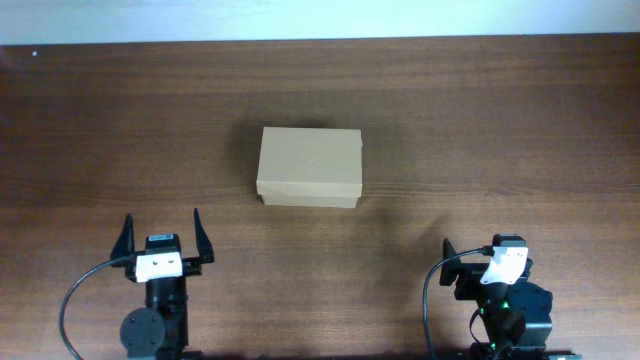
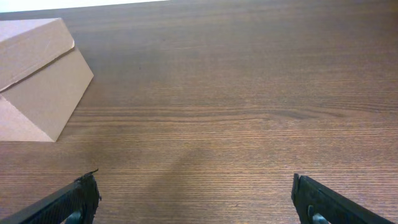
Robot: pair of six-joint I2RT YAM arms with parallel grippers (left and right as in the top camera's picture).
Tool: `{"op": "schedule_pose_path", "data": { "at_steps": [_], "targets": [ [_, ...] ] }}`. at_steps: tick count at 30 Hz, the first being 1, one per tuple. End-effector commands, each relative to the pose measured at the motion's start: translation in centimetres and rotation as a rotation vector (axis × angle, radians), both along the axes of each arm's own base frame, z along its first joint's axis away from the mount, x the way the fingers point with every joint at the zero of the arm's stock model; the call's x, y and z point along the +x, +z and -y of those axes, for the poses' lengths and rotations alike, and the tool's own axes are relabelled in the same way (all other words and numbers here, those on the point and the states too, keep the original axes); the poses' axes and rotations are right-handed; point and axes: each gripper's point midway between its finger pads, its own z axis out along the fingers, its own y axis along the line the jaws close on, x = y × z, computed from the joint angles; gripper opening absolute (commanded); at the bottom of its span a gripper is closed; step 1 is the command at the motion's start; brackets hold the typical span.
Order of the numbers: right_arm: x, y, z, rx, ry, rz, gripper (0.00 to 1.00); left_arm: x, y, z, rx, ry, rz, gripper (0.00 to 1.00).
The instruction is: Pack container
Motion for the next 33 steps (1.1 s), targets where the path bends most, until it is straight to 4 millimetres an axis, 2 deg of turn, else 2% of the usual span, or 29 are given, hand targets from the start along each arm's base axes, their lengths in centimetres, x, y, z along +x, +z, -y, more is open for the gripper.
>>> {"op": "schedule_pose_path", "data": {
  "at_steps": [1,4,9,12,33],
  "targets": [
    [0.0,-0.1,0.4,-0.001,-0.021,0.003,0.99,0.3,-2.7,0.3,0.008,-0.018,-0.046,1.0],
    [0.0,-0.1,0.4,-0.001,-0.021,0.003,0.99,0.3,-4.3,0.5,0.007,-0.024,-0.112,1.0],
    [0.0,-0.1,0.4,-0.001,-0.021,0.003,0.99,0.2,-4.7,0.5,0.006,-0.025,-0.127,1.0],
    [0.0,-0.1,0.4,-0.001,-0.021,0.003,0.99,0.1,-5.8,0.5,0.005,-0.025,-0.171,1.0],
    [0.0,-0.1,0.4,-0.001,-0.021,0.003,0.99,0.1,-5.8,0.5,0.005,-0.025,-0.174,1.0]
  ]
}}
